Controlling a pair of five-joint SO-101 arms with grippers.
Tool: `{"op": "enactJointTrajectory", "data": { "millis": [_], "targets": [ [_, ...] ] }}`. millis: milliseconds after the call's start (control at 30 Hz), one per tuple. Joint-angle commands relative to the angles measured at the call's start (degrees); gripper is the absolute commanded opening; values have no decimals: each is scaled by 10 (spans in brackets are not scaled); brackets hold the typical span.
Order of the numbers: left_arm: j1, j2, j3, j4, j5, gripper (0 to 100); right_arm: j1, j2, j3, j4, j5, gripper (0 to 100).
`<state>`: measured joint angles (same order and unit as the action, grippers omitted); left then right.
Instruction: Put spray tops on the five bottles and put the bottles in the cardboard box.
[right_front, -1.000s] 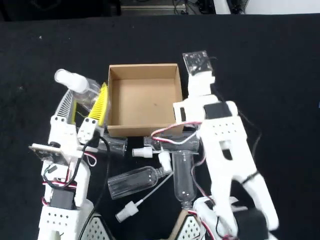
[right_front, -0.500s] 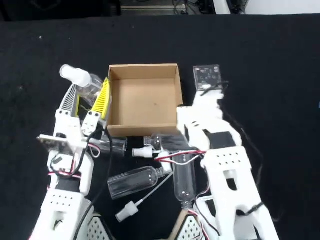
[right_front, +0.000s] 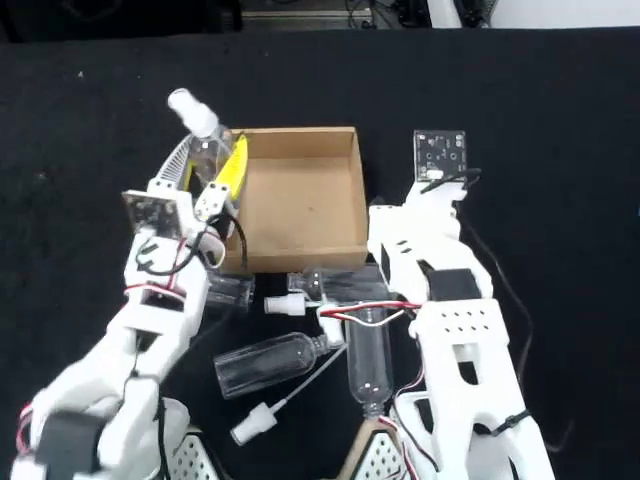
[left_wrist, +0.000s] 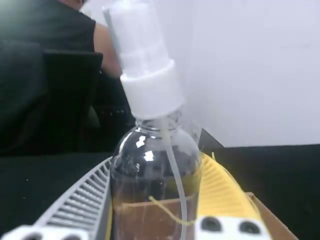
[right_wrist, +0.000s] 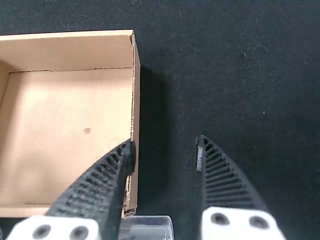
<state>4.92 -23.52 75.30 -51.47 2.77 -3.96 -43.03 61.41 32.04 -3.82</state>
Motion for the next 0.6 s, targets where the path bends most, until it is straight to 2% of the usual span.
{"op": "enactJointTrajectory", "data": {
  "millis": [0,267,567],
  "targets": [
    [7,93,-82,-51,1,30,7,-22,-2,-16,-4,177],
    [8,234,-154,-142,1,30,7,-22,-2,-16,-4,177],
    [-11,350,-249,-163,1,30,7,-22,-2,-16,-3,177]
  ]
}}
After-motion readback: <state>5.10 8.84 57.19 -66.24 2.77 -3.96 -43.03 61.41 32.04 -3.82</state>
